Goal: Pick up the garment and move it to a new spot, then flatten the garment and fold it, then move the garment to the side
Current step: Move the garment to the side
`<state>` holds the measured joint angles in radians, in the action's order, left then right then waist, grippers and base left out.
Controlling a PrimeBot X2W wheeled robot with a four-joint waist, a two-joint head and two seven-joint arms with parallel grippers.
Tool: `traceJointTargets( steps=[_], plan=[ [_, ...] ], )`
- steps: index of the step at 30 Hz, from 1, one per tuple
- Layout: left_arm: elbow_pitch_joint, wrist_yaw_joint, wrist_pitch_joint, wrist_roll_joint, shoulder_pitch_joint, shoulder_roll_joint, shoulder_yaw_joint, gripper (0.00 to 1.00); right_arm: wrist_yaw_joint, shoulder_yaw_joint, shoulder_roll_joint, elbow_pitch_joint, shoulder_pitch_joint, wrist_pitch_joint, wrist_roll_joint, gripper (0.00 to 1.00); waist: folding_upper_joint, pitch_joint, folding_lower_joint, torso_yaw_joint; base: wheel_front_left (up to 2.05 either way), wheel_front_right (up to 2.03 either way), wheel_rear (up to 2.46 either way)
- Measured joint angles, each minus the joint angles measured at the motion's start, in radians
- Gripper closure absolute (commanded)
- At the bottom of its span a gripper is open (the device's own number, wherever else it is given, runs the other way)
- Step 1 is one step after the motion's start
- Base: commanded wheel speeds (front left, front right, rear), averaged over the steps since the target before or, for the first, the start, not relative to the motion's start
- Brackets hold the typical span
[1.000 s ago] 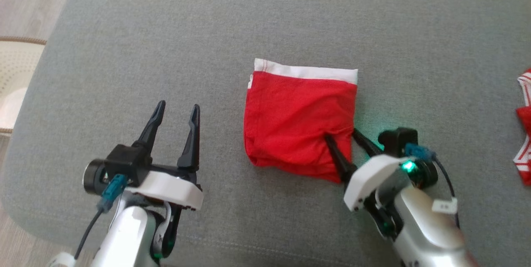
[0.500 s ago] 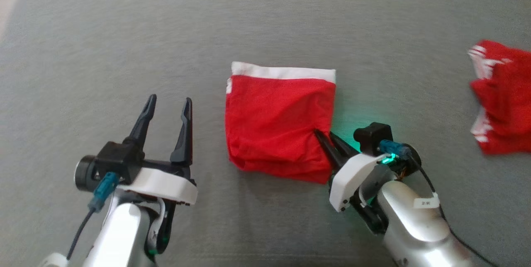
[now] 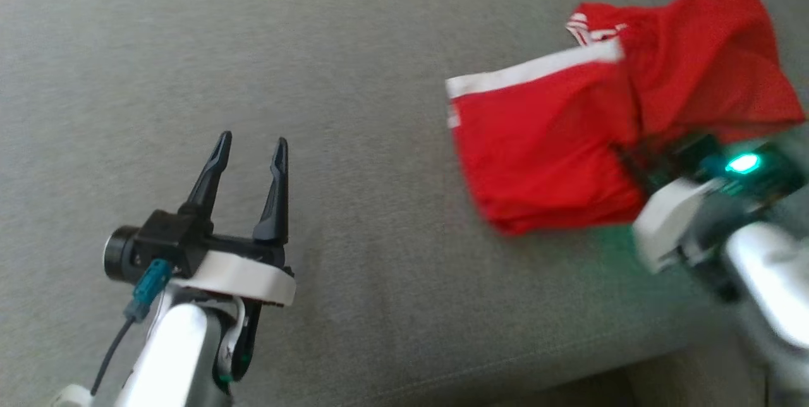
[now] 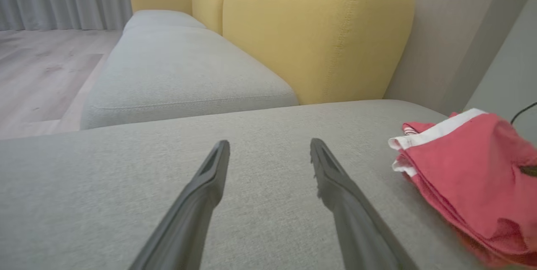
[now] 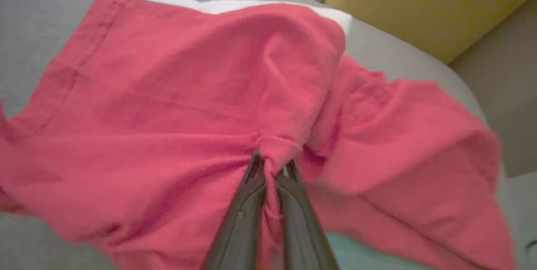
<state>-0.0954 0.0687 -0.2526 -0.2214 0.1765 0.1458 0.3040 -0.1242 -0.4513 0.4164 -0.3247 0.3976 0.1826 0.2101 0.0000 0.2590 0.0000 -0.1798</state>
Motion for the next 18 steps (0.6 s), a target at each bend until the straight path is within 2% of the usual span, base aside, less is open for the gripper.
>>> traceJointTargets(
  steps=[4,8,13,15,18],
  plan=[
    [0.005,-0.004,0.0,0.008,0.026,0.006,0.003,0.0,0.0,0.074,0.103,0.039,0.05,0.06,0.006,1.0,0.0,0.038,0.0001,-0.031,0.0,0.0,0.0],
    [0.008,-0.004,0.0,0.009,0.048,0.007,0.004,0.0,0.0,0.192,0.146,0.038,0.13,0.094,0.022,1.0,0.0,0.073,0.0001,-0.041,0.0,0.0,0.0],
    [0.007,-0.008,0.0,0.008,0.059,0.008,0.008,0.0,0.0,0.382,0.14,-0.063,0.18,0.121,0.039,1.0,0.0,0.109,0.0,-0.033,0.0,0.0,0.0],
    [0.006,-0.009,0.0,0.008,0.063,0.008,0.008,0.0,0.0,0.474,0.097,-0.118,0.187,0.125,0.067,1.0,0.0,0.122,0.0,-0.026,0.0,0.0,0.0],
    [0.005,-0.016,0.0,0.008,0.079,0.008,0.012,0.0,0.0,0.536,0.038,-0.208,0.188,0.119,0.088,1.0,0.0,0.144,0.0,-0.016,0.0,0.0,0.0]
  ],
)
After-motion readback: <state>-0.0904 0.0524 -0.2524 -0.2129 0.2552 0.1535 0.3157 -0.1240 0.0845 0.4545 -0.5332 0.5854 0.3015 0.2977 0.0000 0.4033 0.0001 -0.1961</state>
